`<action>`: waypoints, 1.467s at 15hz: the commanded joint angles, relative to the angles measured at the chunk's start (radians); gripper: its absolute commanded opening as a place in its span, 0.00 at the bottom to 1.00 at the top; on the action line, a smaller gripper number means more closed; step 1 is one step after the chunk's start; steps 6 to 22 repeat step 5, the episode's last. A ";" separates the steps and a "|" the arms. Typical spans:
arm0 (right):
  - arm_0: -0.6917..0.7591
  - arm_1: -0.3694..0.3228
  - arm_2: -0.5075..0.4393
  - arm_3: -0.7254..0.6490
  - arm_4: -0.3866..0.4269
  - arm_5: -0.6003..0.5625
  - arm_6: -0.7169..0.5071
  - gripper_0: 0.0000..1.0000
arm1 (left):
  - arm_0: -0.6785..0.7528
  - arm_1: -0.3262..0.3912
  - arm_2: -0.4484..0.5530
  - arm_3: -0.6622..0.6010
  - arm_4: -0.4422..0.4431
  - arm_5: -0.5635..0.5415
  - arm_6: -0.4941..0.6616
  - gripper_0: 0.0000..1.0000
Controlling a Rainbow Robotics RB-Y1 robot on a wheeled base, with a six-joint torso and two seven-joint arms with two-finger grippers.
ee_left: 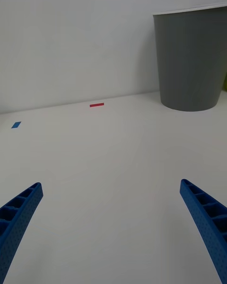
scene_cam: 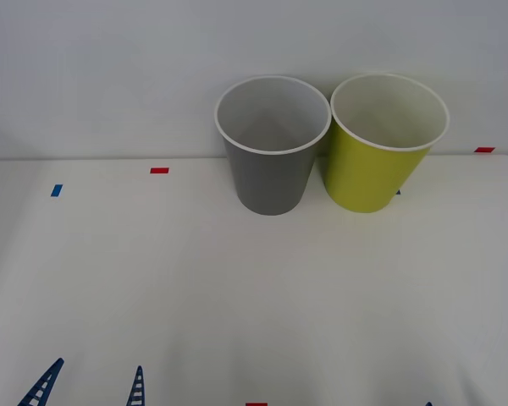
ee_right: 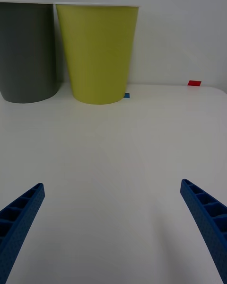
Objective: Put cans in the gray bin and PET bottles in the light green bin.
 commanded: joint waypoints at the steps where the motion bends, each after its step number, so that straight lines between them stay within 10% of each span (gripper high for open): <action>1: 0.000 0.000 0.000 0.000 0.000 0.000 0.000 1.00 | 0.000 0.000 0.000 0.000 0.000 0.000 0.000 1.00; 22: 0.000 0.000 0.000 0.000 0.000 0.000 0.000 1.00 | 0.000 0.000 0.000 0.000 0.000 0.000 0.000 1.00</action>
